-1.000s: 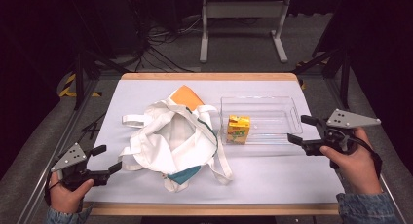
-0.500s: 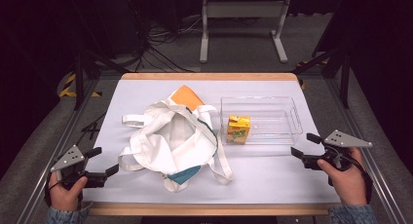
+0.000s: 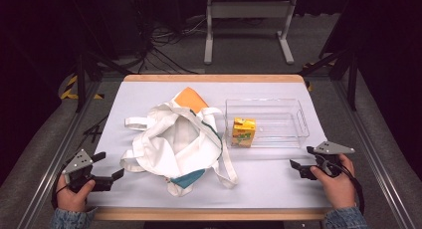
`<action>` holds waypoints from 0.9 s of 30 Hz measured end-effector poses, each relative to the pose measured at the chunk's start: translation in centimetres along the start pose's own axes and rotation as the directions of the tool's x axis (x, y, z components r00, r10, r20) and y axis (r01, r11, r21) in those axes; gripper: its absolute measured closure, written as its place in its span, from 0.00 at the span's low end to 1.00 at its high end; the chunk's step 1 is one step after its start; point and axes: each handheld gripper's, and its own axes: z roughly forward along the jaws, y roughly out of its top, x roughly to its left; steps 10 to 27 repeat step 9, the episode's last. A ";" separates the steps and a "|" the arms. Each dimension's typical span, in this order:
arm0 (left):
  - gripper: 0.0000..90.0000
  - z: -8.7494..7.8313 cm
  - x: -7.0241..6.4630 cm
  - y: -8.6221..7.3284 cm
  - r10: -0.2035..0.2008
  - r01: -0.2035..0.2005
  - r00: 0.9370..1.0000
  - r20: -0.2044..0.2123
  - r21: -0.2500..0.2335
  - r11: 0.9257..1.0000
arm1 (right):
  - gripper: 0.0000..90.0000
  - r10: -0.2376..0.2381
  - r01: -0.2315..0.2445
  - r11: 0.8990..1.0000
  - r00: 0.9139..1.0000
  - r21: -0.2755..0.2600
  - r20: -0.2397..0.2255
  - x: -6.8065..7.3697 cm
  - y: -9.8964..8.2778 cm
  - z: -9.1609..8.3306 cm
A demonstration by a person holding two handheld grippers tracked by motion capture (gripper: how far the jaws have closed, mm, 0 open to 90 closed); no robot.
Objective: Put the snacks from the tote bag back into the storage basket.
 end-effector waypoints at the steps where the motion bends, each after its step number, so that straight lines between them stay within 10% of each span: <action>1: 0.04 0.0 0.0 0.0 0.001 -0.001 1.000 -0.001 0.000 1.000 | 0.15 -0.002 0.002 1.000 1.000 0.012 -0.004 0.1 0.0 0.2; 9: 0.07 -0.1 -0.1 0.1 -0.059 0.059 0.998 0.016 0.035 0.998 | 0.12 0.047 -0.047 0.999 0.999 0.026 0.012 0.0 0.0 0.3; 27: 0.07 -0.1 -0.1 0.1 -0.059 0.059 0.998 0.016 0.035 0.998 | 0.12 0.047 -0.047 0.999 0.999 0.026 0.012 0.0 0.0 0.3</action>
